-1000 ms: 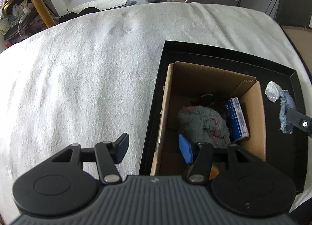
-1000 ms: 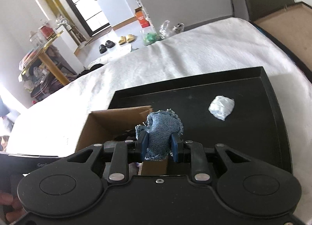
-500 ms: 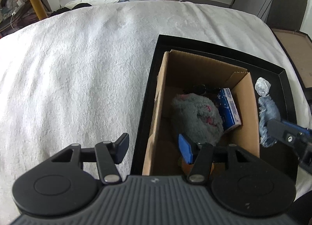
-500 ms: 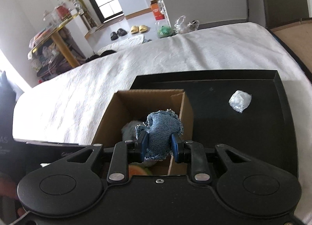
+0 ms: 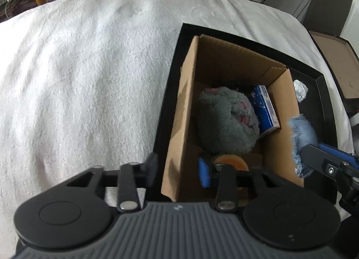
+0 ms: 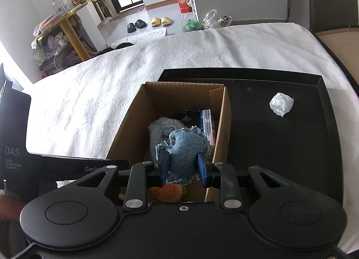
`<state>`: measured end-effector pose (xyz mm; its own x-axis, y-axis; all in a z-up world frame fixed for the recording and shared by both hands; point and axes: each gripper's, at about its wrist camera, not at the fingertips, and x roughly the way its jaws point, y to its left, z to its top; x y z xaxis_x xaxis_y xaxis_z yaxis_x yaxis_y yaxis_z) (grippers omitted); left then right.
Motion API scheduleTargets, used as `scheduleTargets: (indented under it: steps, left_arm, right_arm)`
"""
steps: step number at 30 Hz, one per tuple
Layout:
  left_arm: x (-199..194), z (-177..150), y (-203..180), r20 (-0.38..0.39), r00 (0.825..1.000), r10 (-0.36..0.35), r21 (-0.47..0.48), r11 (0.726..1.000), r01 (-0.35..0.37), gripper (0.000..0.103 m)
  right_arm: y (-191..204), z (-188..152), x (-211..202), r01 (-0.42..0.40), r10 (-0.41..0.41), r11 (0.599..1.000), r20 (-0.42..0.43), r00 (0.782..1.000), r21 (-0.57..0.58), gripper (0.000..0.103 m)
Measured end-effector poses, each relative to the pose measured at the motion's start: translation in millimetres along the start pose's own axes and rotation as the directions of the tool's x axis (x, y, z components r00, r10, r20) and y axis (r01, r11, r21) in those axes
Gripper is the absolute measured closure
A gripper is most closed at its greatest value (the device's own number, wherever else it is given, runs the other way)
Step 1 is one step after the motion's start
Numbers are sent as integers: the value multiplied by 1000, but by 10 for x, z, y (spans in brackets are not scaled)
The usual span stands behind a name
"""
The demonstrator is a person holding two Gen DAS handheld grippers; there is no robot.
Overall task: Organize soft objects
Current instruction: 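Carry the denim piece with the right gripper and release it into the box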
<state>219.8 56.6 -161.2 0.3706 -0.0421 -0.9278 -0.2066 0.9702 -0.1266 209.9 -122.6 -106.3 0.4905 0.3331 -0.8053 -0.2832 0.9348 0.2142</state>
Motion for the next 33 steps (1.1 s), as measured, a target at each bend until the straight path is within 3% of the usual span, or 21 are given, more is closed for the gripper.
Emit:
scheduleTargets:
  steps: [3,21,33]
  left_arm:
    - [39,-24,5,-22,1000,-18,-1,1000,18,91]
    - [8,-32,57,-34,999,-38,-32,999,37,91]
    - [14,76,-48,-50,998,25,-17,1000,-25,85]
  right_arm:
    - [-14,-19,29,14,-14,1000,-8,1000,19,71]
    - [-312,-74,-66,86,-88,992,13,996,95,46]
    - [-576,-103,38,76,-78,988,14,997,132,42]
